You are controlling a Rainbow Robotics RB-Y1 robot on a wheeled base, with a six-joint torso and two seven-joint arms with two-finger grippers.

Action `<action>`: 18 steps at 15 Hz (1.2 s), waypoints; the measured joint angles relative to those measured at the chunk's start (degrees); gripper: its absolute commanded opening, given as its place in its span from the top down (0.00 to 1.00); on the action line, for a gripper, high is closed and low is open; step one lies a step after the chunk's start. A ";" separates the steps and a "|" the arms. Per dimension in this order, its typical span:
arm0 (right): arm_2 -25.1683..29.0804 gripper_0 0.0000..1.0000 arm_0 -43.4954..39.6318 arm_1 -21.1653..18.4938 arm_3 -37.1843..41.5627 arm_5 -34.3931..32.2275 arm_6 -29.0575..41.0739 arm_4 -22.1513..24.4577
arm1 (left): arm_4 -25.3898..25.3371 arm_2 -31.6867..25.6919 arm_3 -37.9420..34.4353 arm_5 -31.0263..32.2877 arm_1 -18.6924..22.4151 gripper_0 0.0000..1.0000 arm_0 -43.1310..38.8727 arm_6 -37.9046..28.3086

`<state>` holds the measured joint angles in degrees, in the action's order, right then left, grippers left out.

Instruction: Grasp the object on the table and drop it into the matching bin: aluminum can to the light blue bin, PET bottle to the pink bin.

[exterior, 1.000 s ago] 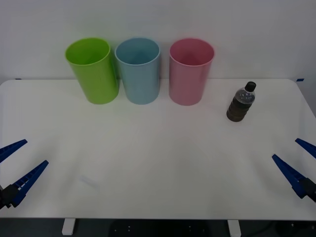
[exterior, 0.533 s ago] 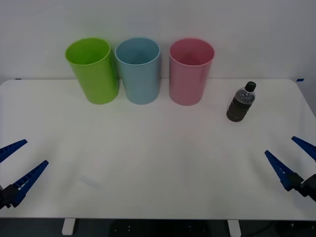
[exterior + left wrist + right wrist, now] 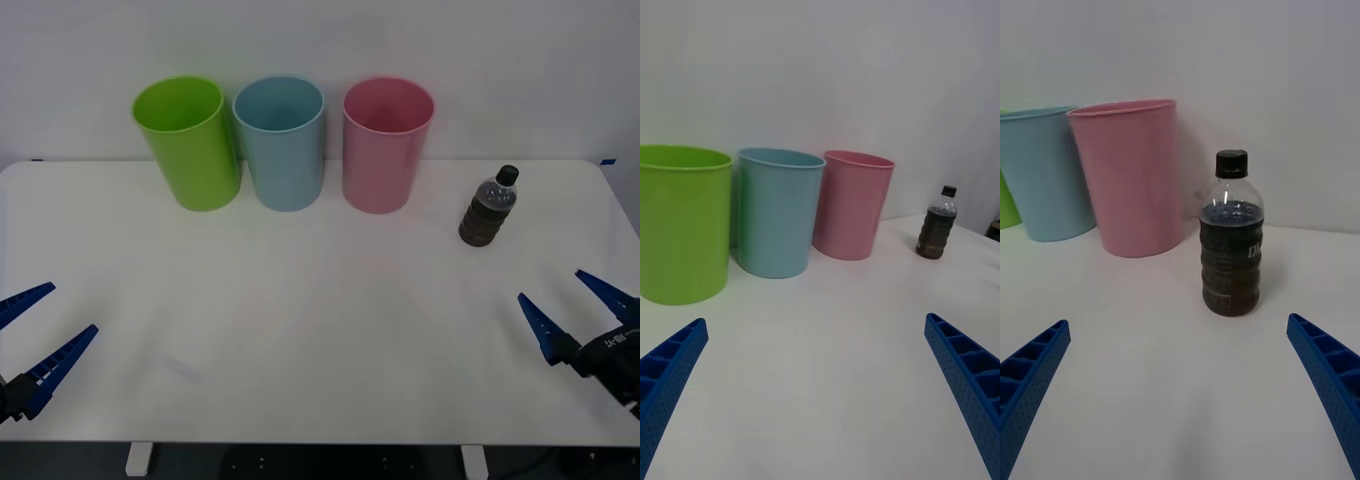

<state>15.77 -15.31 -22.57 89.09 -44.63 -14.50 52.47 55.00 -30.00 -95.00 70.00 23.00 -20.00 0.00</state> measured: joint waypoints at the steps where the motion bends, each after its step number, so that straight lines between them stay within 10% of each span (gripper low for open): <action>1: -0.45 0.00 1.12 0.05 -1.30 0.31 -0.38 0.00 | 0.00 0.00 0.00 0.00 0.00 0.00 0.00 0.00; 18: -3.82 0.00 17.35 4.91 -17.86 8.77 -12.04 0.26 | 0.00 0.00 0.00 0.00 0.00 0.00 0.00 0.00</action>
<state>11.94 2.04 -17.66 71.22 -35.86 -26.55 52.73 55.00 -30.00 -95.00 70.00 23.00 -20.00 0.00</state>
